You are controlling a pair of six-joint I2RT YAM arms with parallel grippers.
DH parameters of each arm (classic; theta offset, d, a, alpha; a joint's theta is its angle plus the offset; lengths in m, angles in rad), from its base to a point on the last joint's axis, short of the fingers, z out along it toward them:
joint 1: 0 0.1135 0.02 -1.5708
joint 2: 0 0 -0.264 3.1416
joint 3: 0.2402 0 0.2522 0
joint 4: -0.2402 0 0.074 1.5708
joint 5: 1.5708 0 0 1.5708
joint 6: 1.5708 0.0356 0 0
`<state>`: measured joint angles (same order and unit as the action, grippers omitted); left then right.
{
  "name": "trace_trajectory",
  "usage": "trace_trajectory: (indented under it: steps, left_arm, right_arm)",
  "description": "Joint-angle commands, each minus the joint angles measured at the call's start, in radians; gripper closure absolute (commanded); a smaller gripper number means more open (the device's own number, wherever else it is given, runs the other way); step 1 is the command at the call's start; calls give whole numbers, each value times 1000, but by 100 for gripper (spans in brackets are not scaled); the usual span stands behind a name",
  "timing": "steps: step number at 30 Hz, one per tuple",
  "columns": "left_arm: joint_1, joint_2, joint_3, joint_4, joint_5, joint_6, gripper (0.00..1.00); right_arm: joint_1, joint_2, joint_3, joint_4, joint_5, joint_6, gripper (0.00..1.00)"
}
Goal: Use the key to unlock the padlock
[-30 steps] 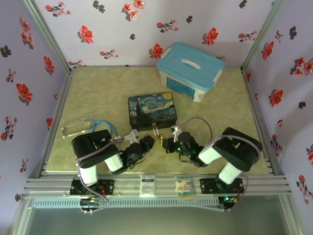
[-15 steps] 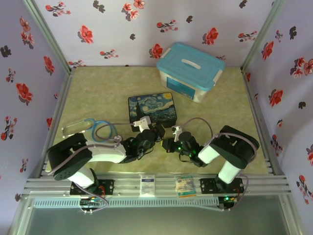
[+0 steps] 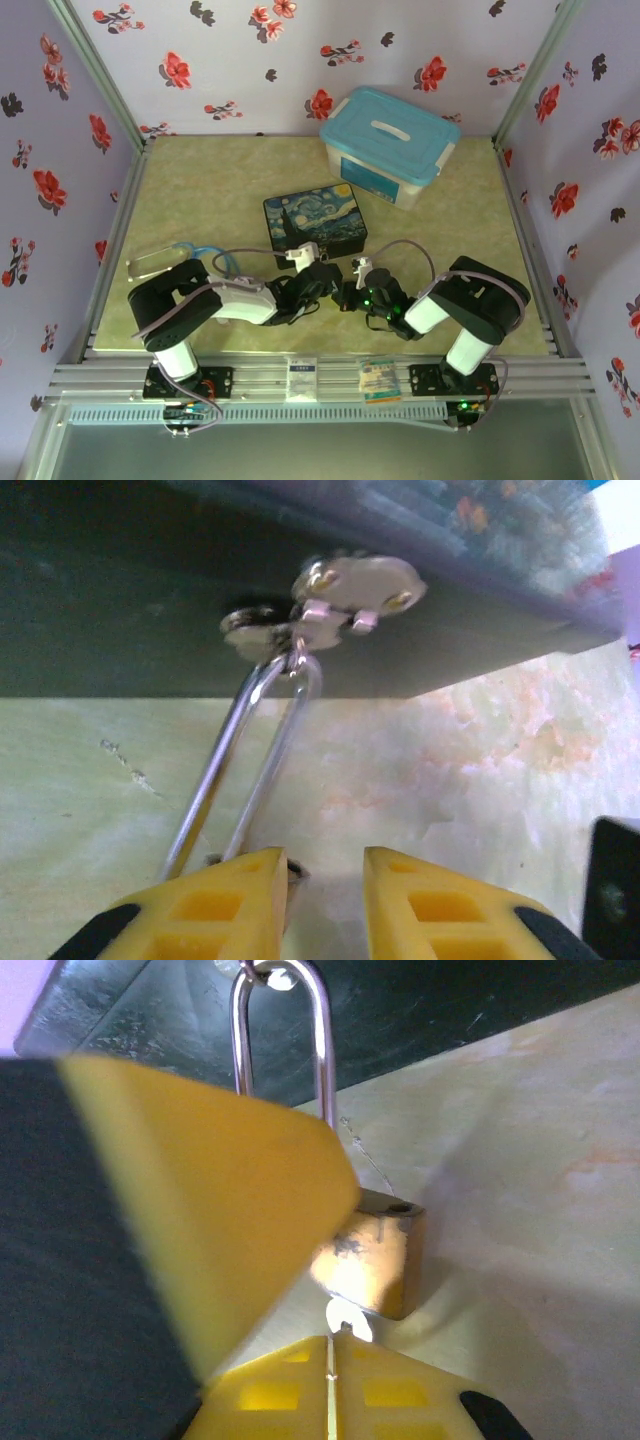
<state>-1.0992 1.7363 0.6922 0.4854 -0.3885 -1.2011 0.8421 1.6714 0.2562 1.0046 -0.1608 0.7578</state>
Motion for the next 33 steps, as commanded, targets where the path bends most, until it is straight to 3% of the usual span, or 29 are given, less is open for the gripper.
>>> trace_trajectory:
  steps: [1,6,13,17,23,26,29,33]
  left_arm:
    - [-4,18,-1,-93,17,12,73]
    - [-13,-69,24,-188,-23,68,66]
    - [-14,-53,29,-205,-39,90,59]
    - [-25,-3,117,-339,-70,166,58]
    - [-26,33,122,-320,-61,182,63]
    - [-33,-7,136,-337,-60,217,64]
    - [-49,-45,197,-438,-87,252,62]
    - [-89,-17,318,-677,-196,319,51]
  right_arm:
    - [-5,-11,12,12,6,20,89]
    - [-5,-19,8,-26,40,10,88]
    - [-6,-71,-9,-65,90,12,77]
    - [-6,-233,-22,-235,172,-9,74]
    - [-7,-594,-11,-650,315,-108,70]
    - [-16,-730,-13,-771,342,-142,66]
    - [-43,-784,-15,-823,319,-152,64]
    - [-67,-812,-11,-848,305,-157,64]
